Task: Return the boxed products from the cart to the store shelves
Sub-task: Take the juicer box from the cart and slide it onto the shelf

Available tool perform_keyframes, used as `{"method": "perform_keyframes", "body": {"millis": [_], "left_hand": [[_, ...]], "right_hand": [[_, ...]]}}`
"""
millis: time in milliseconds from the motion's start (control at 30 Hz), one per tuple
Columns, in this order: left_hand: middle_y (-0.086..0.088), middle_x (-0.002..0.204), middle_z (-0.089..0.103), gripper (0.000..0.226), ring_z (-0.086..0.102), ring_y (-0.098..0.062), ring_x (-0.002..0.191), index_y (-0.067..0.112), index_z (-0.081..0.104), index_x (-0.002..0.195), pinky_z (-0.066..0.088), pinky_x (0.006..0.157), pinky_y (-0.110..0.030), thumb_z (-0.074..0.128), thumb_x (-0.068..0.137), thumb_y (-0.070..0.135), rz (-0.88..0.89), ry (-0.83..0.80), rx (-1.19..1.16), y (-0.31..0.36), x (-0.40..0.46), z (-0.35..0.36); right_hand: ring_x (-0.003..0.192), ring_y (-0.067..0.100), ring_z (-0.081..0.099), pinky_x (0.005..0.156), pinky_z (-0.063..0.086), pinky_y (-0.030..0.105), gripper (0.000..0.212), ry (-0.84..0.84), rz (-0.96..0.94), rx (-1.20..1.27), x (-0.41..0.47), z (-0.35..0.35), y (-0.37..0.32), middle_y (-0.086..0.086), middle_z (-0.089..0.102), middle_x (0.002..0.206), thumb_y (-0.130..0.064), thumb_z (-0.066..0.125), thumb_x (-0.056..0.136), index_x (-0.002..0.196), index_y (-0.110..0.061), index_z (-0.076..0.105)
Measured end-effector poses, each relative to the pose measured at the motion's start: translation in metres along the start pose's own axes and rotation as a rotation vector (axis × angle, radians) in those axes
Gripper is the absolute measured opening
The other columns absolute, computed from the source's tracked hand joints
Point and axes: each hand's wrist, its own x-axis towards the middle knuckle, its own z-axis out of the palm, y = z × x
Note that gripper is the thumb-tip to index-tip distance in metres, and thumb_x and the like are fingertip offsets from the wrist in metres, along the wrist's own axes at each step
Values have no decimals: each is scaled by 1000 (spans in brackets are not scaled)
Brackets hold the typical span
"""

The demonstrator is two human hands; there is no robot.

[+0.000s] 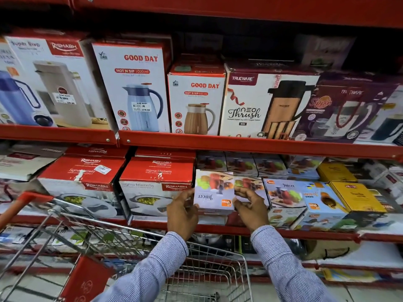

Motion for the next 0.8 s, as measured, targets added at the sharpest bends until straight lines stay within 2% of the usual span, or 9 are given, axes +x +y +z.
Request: {"method": "perform_keyframes", "body": {"millis": [67, 167, 300, 367, 467, 567, 667, 733, 800], "left_hand": [[9, 105, 68, 47, 67, -13, 99, 22, 61, 123, 60, 84, -27, 64, 84, -3, -23, -15, -15, -3, -1, 7], [7, 105, 67, 45, 62, -8, 97, 16, 61, 125, 46, 71, 2, 61, 85, -5, -37, -19, 5, -5, 0, 14], [-2, 116, 72, 39, 59, -4, 94, 14, 63, 126, 44, 84, -14, 60, 89, 1, -56, 7, 62, -7, 9, 20], [-3, 116, 72, 38, 64, -8, 92, 14, 64, 124, 46, 86, -17, 59, 89, 2, -54, 8, 109, -10, 15, 23], [-6, 101, 77, 31, 68, -14, 76, 14, 71, 112, 52, 74, -20, 57, 88, 0, -24, -35, 211, -13, 20, 29], [-6, 94, 78, 27, 65, -14, 67, 13, 73, 105, 48, 68, -16, 55, 89, 2, 22, -52, 260, -15, 23, 33], [-9, 95, 78, 32, 71, -20, 73, 13, 70, 115, 47, 70, -15, 52, 90, 6, 35, -52, 279, -18, 25, 36], [-9, 97, 78, 32, 72, -21, 77, 15, 70, 116, 52, 74, -20, 53, 90, 9, 33, -45, 277, -21, 25, 37], [-7, 98, 78, 32, 70, -16, 75, 18, 69, 118, 51, 74, -17, 55, 90, 12, 27, -50, 277, -23, 25, 36]], "right_hand": [[94, 13, 62, 82, 51, 27, 29, -8, 18, -28, 5, 1, 4, -7, 65, 101, -6, 66, 84, 110, -20, 65], [90, 11, 63, 80, 49, 24, 28, -12, 51, -85, 11, 3, 10, -5, 66, 100, -8, 66, 84, 109, -20, 66], [96, 16, 64, 92, 51, 29, 27, -27, 66, -153, 23, 7, 10, -1, 69, 97, -9, 65, 84, 110, -18, 69], [96, 17, 65, 93, 49, 26, 32, -58, 50, -239, 29, 10, 8, 4, 71, 106, -12, 66, 84, 116, -12, 67], [107, 19, 65, 98, 48, 27, 40, -107, 7, -413, 36, 14, 6, 4, 70, 117, -19, 67, 84, 123, -11, 64], [102, 19, 67, 92, 50, 27, 40, -153, -50, -581, 46, 15, 5, 4, 70, 116, -29, 64, 84, 120, -12, 65], [110, 24, 61, 91, 52, 35, 57, -201, -139, -810, 57, 11, 0, 5, 59, 127, -48, 60, 81, 130, -18, 56], [126, 30, 46, 102, 44, 39, 76, -310, -219, -902, 68, 8, -5, 7, 46, 137, -59, 58, 78, 140, -19, 42], [133, 31, 34, 108, 36, 43, 93, -417, -297, -1026, 76, 5, -11, 7, 38, 145, -68, 59, 70, 144, -19, 32]]}}
